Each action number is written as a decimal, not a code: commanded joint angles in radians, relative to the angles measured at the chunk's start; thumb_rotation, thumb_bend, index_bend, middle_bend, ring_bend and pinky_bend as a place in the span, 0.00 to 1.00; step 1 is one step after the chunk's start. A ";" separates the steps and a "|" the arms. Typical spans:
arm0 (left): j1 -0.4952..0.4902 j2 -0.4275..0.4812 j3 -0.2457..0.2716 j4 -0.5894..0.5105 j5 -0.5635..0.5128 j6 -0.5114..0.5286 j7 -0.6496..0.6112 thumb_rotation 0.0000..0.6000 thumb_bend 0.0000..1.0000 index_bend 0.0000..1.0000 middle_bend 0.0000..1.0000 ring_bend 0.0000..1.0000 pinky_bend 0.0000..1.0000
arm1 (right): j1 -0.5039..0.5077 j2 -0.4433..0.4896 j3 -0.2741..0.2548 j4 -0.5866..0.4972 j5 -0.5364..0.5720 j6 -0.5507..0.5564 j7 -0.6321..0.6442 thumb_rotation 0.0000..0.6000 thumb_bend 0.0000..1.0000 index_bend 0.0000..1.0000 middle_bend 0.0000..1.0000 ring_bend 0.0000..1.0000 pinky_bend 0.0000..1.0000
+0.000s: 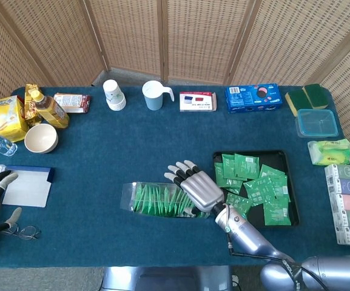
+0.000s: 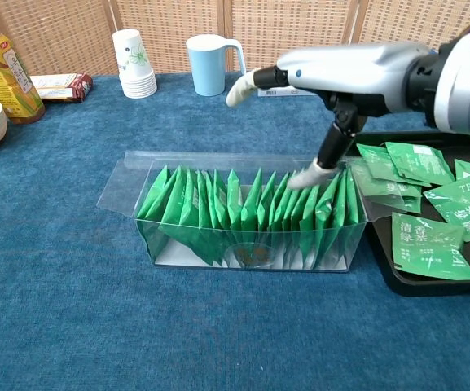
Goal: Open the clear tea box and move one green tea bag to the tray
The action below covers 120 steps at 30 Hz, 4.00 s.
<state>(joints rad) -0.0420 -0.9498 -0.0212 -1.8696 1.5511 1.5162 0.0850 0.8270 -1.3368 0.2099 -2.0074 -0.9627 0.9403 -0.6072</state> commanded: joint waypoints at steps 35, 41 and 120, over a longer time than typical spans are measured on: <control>-0.006 -0.004 0.002 -0.006 0.004 0.006 0.022 1.00 0.29 0.14 0.09 0.01 0.26 | 0.201 0.154 0.049 0.085 0.331 -0.168 0.164 1.00 0.55 0.56 0.11 0.02 0.00; -0.006 -0.004 0.002 -0.006 0.003 0.006 0.024 1.00 0.29 0.14 0.08 0.01 0.26 | 0.240 0.177 0.043 0.105 0.392 -0.224 0.203 1.00 0.55 0.57 0.12 0.02 0.00; 0.013 -0.004 0.027 0.022 0.039 0.025 -0.033 1.00 0.29 0.14 0.07 0.00 0.26 | 0.175 -0.037 -0.142 0.366 -0.537 -0.152 0.363 1.00 0.02 0.38 0.10 0.00 0.00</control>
<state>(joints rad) -0.0297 -0.9539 0.0053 -1.8483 1.5904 1.5413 0.0530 0.9983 -1.3676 0.0658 -1.6480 -1.5002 0.7919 -0.2333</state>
